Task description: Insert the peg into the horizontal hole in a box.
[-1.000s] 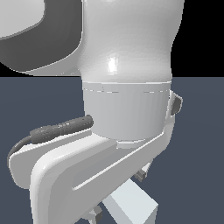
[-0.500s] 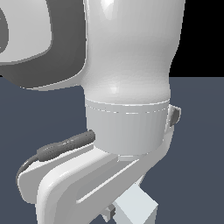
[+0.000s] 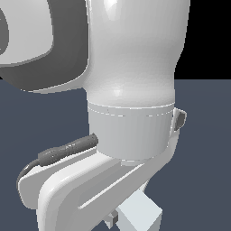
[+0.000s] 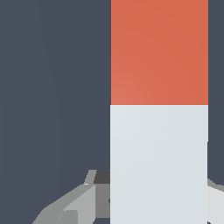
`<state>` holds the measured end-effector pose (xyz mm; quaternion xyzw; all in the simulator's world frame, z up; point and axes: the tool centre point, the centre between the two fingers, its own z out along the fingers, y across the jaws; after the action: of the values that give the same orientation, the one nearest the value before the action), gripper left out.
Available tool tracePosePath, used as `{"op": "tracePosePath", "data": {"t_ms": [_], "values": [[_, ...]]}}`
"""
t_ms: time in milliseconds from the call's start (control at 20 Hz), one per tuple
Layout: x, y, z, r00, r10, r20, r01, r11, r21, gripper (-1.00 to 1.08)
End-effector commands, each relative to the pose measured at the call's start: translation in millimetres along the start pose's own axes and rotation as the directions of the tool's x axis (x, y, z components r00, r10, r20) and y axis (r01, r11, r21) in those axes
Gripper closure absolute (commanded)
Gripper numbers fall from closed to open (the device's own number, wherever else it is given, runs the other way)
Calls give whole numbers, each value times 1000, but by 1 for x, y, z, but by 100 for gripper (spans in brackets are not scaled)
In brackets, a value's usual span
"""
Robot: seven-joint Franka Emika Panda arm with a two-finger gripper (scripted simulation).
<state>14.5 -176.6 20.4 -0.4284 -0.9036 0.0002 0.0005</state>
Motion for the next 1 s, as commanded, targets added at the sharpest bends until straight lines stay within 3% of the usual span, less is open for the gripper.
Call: {"op": "tracePosePath", "data": {"t_ms": [0, 500, 950], "values": [[3, 3, -1, 1000, 2, 0, -2, 1000, -1, 108], [41, 33, -13, 999, 51, 0, -51, 999, -1, 108], [102, 92, -34, 991, 136, 0, -136, 991, -1, 108]]}}
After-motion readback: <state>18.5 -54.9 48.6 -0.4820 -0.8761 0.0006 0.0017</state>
